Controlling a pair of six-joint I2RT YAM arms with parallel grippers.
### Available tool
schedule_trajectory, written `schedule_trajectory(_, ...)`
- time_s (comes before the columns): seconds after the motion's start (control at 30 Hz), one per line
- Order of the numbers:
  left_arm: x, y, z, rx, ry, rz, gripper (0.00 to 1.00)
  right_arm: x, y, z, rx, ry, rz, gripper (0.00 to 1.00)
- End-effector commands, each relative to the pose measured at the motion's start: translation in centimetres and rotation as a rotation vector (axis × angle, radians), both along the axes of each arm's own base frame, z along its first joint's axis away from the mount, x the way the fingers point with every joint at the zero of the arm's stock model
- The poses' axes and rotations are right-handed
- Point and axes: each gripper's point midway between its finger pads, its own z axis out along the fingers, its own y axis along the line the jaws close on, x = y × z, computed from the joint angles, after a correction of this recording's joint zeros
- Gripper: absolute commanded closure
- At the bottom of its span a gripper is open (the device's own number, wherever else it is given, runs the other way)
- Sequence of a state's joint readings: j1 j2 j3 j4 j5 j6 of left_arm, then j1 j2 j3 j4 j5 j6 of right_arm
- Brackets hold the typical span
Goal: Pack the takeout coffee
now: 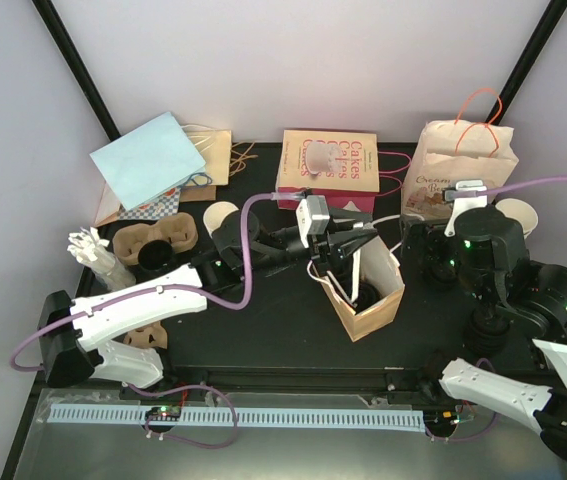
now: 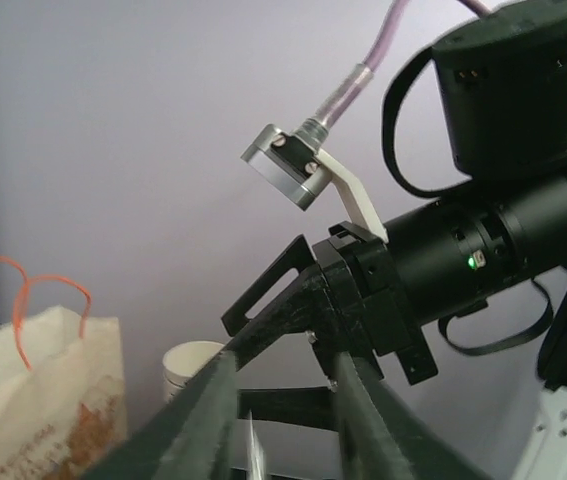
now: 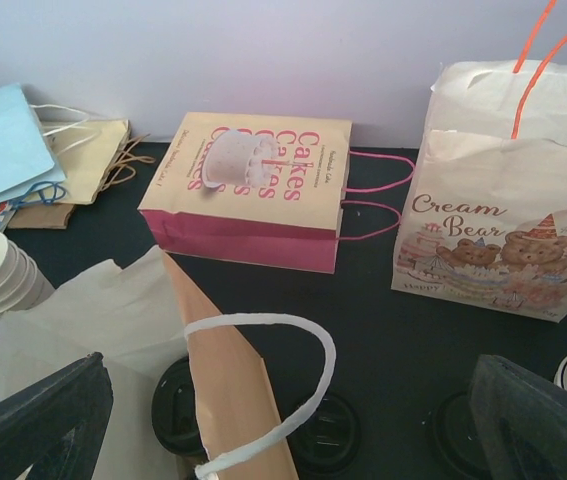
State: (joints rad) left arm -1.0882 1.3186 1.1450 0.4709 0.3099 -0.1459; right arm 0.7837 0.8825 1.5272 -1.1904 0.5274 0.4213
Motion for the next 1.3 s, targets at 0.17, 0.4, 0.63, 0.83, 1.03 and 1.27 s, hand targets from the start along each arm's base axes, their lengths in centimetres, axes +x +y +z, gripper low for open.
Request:
schedule_trajectory(0.17, 0.9, 0.1, 0.5, 0.026, 0.057, 0.056, 0.19, 0.4, 0.6, -2.0, -0.041, 0.074, -0.002, 0.0)
schedule_trajectory(0.4, 3.0, 2.3, 1.0, 0.131, 0.239, 0.204, 0.08, 0.8, 1.1, -4.5, -0.059, 0.2, -0.054, 0.02)
schedule_trajectory(0.63, 2.5, 7.2, -0.5, 0.226, 0.543, 0.303, 0.01, 1.2, 0.4, -3.7, 0.004, 0.225, -0.087, 0.03)
schedule_trajectory(0.83, 0.6, 9.8, -3.9, 0.33, 0.733, 0.302, 0.01, 1.1, 0.8, -4.7, 0.075, 0.299, -0.062, 0.12)
schedule_trajectory(1.03, -0.5, 9.9, -7.6, 0.428, 0.858, 0.293, 0.17, 1.0, 1.4, -5.6, 0.147, 0.333, -0.035, 0.23)
schedule_trajectory(1.27, -0.8, 9.0, -8.7, 0.447, 0.889, 0.262, 0.32, 1.1, 1.6, -5.5, 0.182, 0.325, -0.035, 0.44)
